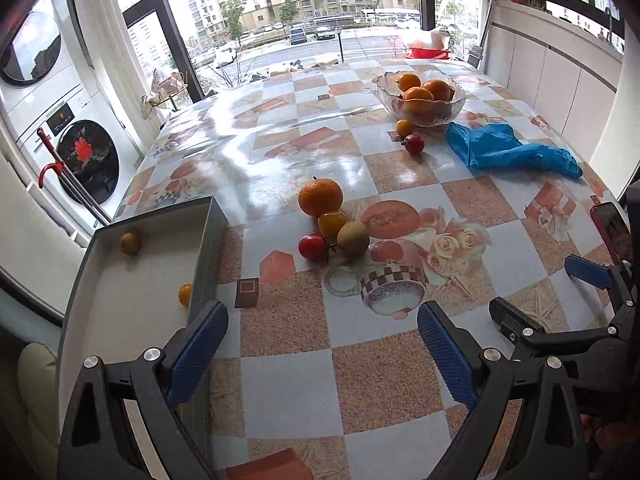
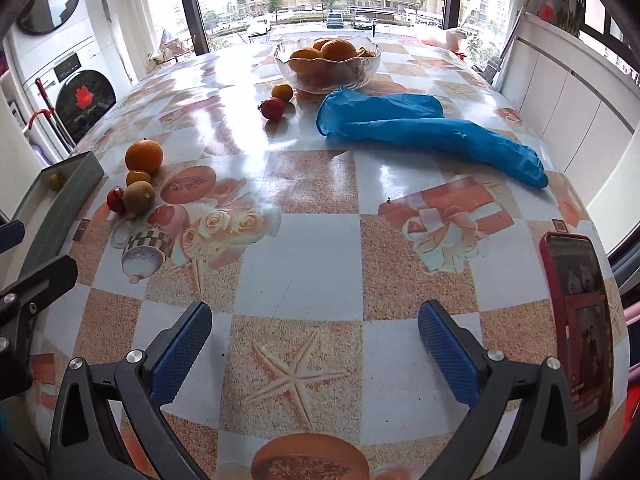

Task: Organize fruits
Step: 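Move both open tools back toward the fruits on the table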

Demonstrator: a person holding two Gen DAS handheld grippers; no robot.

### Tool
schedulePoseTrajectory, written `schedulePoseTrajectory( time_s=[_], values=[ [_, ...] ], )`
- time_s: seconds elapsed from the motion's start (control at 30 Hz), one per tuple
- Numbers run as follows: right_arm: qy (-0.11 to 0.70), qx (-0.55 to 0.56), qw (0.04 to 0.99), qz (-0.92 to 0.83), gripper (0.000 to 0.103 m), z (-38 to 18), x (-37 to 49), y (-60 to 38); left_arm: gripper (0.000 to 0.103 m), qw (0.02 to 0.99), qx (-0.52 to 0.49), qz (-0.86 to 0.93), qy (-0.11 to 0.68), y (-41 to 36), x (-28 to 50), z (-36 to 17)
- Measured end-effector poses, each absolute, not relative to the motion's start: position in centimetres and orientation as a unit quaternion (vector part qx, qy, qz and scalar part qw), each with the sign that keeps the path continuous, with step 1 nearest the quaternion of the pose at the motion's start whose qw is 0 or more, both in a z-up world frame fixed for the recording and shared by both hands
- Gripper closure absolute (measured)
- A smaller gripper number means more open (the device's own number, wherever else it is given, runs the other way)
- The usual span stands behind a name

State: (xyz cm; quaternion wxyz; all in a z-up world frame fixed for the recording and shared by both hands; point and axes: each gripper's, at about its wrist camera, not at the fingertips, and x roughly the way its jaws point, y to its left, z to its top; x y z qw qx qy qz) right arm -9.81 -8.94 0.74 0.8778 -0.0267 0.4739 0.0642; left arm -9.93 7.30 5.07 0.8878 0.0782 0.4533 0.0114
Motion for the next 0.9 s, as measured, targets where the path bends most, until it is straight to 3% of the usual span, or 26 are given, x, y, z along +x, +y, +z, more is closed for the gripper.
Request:
schedulePoseTrajectory(
  time_s=[0.7, 0.9],
  values=[
    [0.465, -0.040, 0.883, 0.057, 0.000, 0.6, -10.2, -8.6, 0.007, 0.893, 0.038, -0.005, 0.449, 6.9, -0.8, 7.2],
    [0.462, -0.039, 0.884, 0.057, 0.000, 0.6, -10.3, -8.6, 0.007, 0.891, 0.069, -0.016, 0.448, 5.3, 3.3, 6.6]
  ],
)
